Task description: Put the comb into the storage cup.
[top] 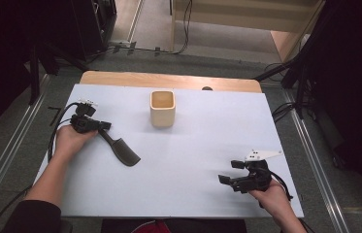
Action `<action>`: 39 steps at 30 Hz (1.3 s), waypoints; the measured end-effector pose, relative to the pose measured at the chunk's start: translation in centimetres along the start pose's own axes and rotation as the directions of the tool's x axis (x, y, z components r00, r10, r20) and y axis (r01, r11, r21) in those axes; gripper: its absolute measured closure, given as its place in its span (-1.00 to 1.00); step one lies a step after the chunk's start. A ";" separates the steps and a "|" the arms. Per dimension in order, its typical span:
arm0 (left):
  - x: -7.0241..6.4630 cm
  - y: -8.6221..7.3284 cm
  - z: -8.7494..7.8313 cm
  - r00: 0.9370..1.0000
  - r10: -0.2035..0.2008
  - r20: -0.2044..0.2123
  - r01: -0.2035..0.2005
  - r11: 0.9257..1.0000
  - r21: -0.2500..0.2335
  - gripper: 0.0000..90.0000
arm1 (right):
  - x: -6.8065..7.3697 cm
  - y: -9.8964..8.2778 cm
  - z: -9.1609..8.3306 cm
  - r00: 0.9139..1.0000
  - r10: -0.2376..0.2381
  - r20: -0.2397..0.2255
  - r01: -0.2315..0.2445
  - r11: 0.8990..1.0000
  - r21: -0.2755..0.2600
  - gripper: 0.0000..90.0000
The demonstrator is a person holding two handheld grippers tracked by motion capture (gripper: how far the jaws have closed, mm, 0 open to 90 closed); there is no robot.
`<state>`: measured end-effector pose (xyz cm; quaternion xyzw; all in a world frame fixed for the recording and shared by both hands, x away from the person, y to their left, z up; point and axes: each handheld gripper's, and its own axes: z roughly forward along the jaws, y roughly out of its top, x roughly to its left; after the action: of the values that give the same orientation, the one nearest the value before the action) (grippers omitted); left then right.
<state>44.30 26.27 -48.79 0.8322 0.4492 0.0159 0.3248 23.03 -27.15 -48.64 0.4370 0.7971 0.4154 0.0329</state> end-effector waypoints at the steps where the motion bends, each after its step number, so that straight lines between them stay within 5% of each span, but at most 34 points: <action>1: 0.1 -0.1 -0.1 1.000 0.001 -0.001 -0.001 1.000 0.000 1.00 | 0.0 0.0 0.0 1.000 0.000 0.000 0.000 1.000 0.000 -0.70; 39: -2.0 -3.7 -2.5 1.000 -0.002 0.002 0.002 0.999 0.040 1.00 | 0.1 0.7 0.6 1.000 -0.022 -0.013 0.022 1.000 0.000 -0.70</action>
<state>39.58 27.48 -48.34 0.8382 0.4497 0.0057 0.3084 23.69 -26.51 -48.46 0.4256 0.8021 0.4177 0.0321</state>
